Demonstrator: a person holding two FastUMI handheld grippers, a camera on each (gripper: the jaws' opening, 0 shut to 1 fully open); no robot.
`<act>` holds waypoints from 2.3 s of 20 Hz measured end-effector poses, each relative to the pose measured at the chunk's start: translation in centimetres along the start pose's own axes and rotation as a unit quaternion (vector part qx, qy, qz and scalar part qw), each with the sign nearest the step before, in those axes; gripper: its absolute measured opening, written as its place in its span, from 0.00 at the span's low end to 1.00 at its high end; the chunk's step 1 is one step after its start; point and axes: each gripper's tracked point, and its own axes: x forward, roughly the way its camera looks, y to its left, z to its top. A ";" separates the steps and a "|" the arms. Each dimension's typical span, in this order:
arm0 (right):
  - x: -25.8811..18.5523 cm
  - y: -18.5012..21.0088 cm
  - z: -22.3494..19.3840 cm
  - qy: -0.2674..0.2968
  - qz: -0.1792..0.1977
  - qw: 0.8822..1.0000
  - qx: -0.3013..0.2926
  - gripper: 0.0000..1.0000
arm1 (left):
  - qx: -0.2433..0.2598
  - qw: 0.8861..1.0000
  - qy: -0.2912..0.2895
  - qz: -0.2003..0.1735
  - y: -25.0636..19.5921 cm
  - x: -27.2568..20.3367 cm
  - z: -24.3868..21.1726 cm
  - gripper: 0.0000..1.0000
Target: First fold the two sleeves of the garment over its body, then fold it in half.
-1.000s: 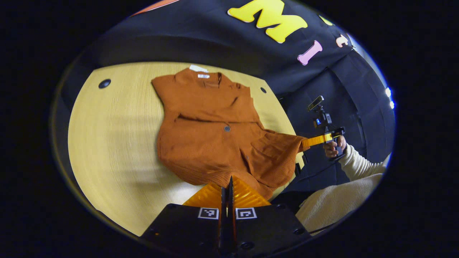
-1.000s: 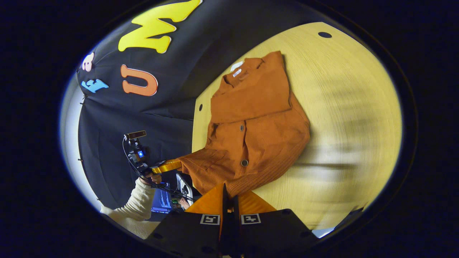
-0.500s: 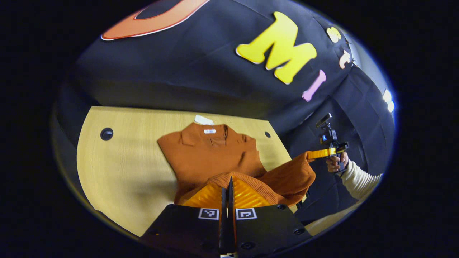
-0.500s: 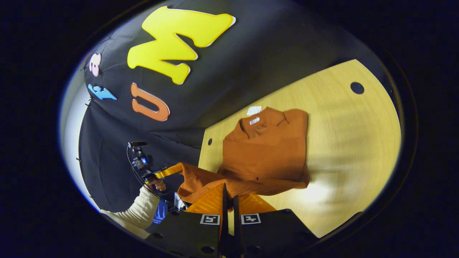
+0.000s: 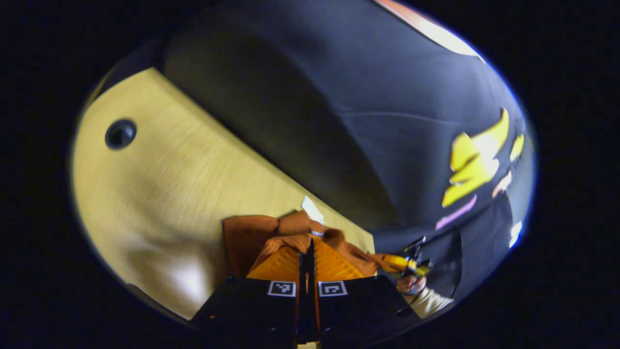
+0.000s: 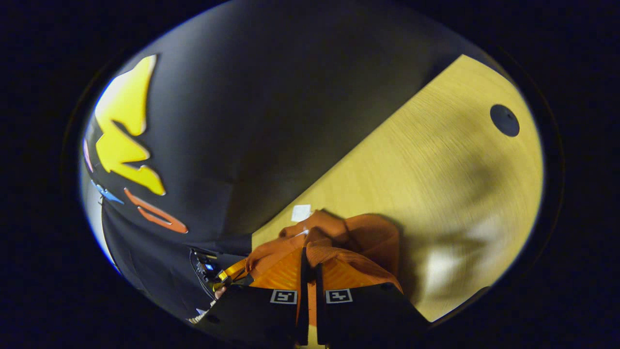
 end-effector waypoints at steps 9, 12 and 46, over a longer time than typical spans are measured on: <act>-2.2 -3.2 3.6 -0.067 0.036 0.993 0.088 0.06 | -0.109 0.990 -0.089 0.013 1.7 -9.2 -0.2 0.03; -2.6 -3.4 3.6 -0.107 0.037 0.986 0.123 0.07 | -0.171 0.975 -0.140 0.001 1.2 -6.1 0.0 0.03; -25.8 16.0 1.8 -0.337 -0.140 0.855 -0.367 0.96 | 0.307 0.868 -0.332 0.205 -19.6 -31.2 2.3 0.97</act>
